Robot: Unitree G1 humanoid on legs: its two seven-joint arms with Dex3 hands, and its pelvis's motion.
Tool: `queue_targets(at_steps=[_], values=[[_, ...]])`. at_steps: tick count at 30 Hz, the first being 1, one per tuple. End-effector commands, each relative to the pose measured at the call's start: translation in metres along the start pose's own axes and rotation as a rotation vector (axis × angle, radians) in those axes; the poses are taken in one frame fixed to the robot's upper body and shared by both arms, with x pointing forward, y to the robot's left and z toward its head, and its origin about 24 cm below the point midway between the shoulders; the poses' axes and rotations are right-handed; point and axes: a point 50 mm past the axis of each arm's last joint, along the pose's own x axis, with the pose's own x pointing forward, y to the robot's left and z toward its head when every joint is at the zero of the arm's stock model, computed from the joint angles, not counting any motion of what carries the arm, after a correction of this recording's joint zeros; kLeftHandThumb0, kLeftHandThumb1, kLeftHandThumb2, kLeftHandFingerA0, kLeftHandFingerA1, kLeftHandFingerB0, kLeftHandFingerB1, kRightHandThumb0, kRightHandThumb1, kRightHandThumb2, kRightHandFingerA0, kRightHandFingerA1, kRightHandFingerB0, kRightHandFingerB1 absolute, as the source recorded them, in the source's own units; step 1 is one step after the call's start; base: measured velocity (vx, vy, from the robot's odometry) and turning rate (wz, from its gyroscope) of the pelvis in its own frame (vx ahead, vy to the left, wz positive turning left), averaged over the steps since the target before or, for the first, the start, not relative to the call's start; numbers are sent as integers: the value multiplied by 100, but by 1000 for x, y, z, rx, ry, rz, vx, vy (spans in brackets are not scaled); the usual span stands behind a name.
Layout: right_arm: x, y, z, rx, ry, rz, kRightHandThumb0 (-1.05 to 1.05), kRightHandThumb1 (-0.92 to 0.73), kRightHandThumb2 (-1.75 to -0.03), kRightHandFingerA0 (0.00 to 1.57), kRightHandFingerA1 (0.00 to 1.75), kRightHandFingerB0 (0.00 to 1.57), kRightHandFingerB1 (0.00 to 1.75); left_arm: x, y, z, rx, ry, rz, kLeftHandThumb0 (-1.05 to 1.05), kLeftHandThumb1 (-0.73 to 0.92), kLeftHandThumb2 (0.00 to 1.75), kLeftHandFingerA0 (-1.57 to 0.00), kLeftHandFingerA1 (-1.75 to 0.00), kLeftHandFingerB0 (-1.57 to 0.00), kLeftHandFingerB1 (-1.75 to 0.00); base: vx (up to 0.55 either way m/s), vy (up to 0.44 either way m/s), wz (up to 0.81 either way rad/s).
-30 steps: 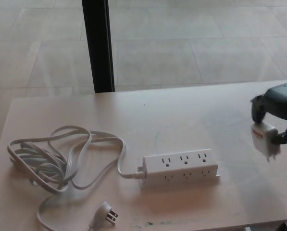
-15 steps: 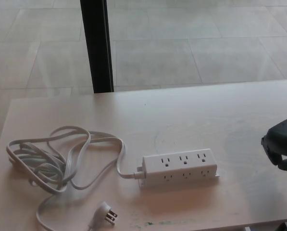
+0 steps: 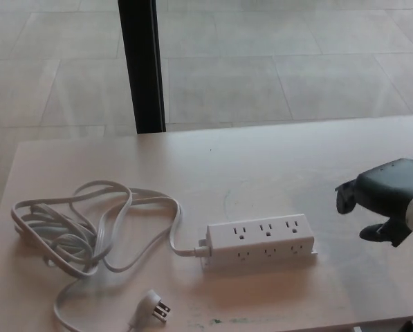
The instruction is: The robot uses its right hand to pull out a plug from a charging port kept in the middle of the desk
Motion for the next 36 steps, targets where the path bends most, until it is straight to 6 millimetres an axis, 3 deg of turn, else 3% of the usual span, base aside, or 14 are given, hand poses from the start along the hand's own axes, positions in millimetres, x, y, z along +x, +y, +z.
queue_targets(at_steps=[1,3,6,8,9,10,13,14,17,22,23,26,33,36], values=[[-14,-24,-34,59,77,-26,-63,-65,-60,86,134,36,39,-3,11,-2,0,-6,20,-74,92,72,-80,-54,-55,-43,0,0,0],[-26,-35,-56,78,123,-69,-68,-51,-94,88,121,27,49,-4,12,-4,9,-2,21,-75,92,71,-79,-53,-55,-42,0,0,0],[-53,-53,-88,114,190,-151,-78,-57,-97,97,134,34,52,-4,13,-5,14,-1,22,-74,92,71,-80,-54,-56,-43,0,0,0],[-81,-63,-106,185,231,-205,-67,-68,-61,89,140,41,37,-5,15,-5,21,5,20,-75,92,72,-78,-54,-55,-42,0,0,0],[-93,-67,-113,218,248,-223,-67,-55,-91,96,116,35,49,-5,15,-6,24,6,17,-75,92,73,-76,-53,-55,-42,0,0,0],[-102,-68,-118,239,259,-239,-61,-67,-61,94,128,43,35,-6,16,-7,21,9,19,-75,92,72,-77,-53,-56,-42,0,0,0],[-150,-62,-145,297,359,-307,-61,-54,-90,99,103,39,50,-7,18,-10,29,12,34,-75,92,71,-81,-55,-56,-43,0,0,0],[-163,-57,-151,312,380,-338,-57,-66,-61,104,112,48,37,-7,18,-10,31,14,34,-75,92,72,-80,-54,-55,-42,0,0,0],[-196,-45,-164,368,448,-409,-58,-67,-60,106,115,49,37,-8,19,-11,14,19,29,-75,92,72,-79,-53,-54,-42,0,0,0],[-277,29,-190,495,766,-483,-73,-64,-67,107,156,46,61,-8,19,-12,1,22,28,-74,92,70,-80,-53,-55,-43,0,0,0],[-289,44,-193,525,840,-470,-73,-71,-62,111,123,47,63,-8,19,-12,2,22,29,-74,92,70,-81,-53,-55,-43,0,0,0],[-324,98,-197,630,1048,-473,-71,-68,-61,117,106,52,68,-9,20,-13,11,22,38,-74,92,71,-81,-56,-55,-43,0,0,0],[-358,188,-178,956,1342,-619,-69,-65,-61,122,120,47,80,-7,18,-13,2,38,49,-75,92,70,-84,-55,-58,-43,0,0,0],[-358,220,-165,1113,1487,-702,-62,-67,-60,96,100,43,82,-8,18,-14,5,41,48,-75,92,71,-83,-55,-57,-44,0,0,0]])
